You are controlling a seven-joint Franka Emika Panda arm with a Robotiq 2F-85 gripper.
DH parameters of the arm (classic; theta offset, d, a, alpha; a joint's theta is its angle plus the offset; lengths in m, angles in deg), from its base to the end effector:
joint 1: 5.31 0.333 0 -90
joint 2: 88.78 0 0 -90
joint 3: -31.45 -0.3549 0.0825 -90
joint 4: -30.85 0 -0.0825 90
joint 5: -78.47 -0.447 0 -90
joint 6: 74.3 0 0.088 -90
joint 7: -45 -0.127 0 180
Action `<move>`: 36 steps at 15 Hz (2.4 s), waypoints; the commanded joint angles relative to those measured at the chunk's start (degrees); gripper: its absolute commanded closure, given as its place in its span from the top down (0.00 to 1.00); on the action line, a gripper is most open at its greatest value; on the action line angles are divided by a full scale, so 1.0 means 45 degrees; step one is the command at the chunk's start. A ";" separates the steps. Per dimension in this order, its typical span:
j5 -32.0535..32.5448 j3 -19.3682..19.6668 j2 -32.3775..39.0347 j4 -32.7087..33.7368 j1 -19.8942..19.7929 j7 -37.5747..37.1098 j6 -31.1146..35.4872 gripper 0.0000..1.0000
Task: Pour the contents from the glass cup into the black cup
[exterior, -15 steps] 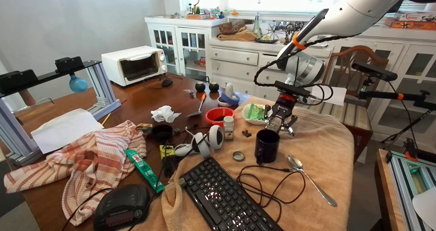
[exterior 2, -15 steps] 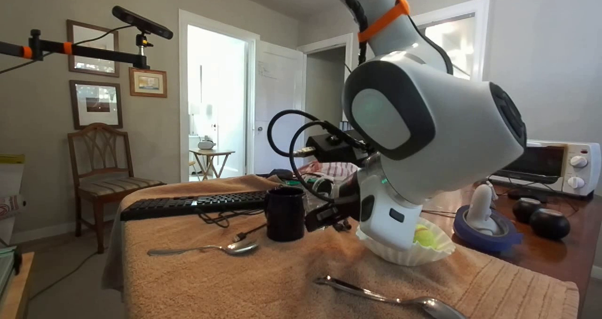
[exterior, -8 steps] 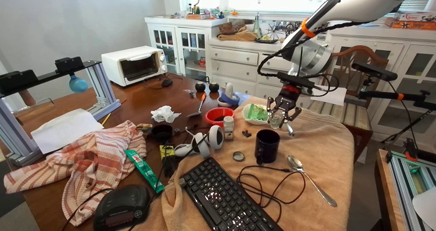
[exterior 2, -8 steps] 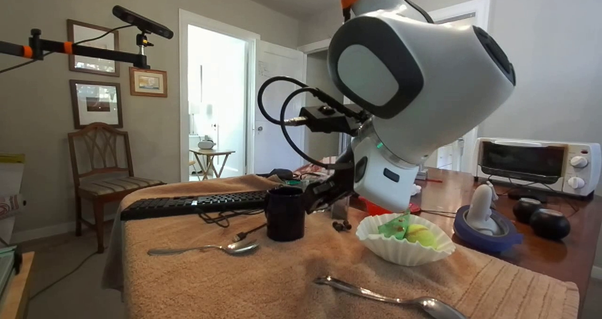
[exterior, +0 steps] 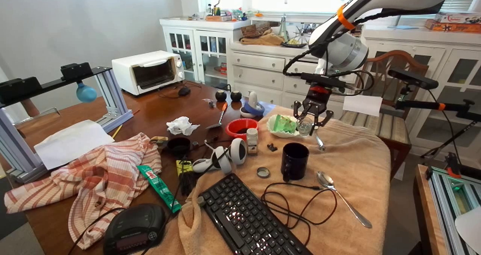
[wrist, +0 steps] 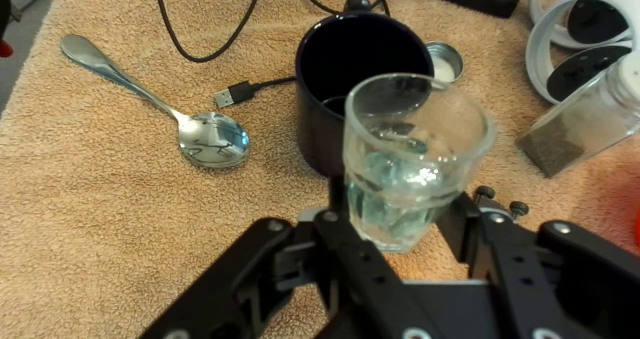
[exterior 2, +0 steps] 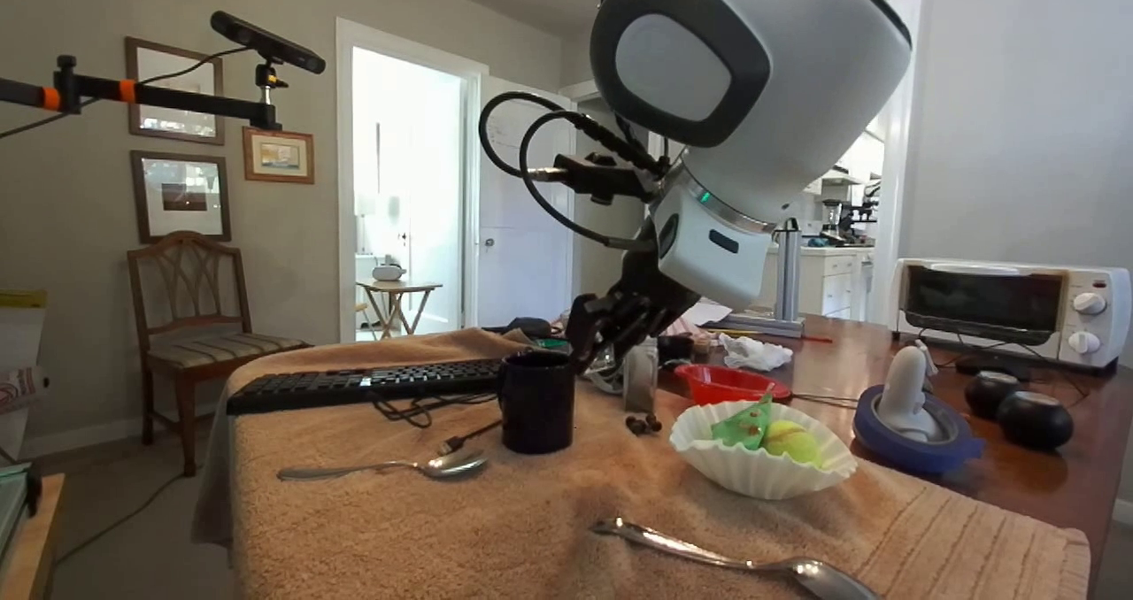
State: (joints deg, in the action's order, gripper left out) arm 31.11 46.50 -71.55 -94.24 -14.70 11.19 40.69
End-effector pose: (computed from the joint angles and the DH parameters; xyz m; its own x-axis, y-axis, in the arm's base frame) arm 0.5348 -0.1835 0.2078 0.0261 -0.7622 -0.6468 -0.9987 0.0087 -0.0505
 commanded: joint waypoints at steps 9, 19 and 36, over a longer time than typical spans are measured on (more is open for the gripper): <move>0.1628 -0.0297 0.0069 0.0257 0.0494 -0.1955 0.1052 0.22; 0.5277 -0.0911 -0.0522 0.0299 0.1611 -0.4917 0.2430 0.22; 1.2233 -0.1625 -0.0236 0.0886 0.3222 -1.0378 0.2470 0.22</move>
State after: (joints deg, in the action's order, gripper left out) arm 81.31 39.52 -73.27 -91.38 -1.44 -31.40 52.52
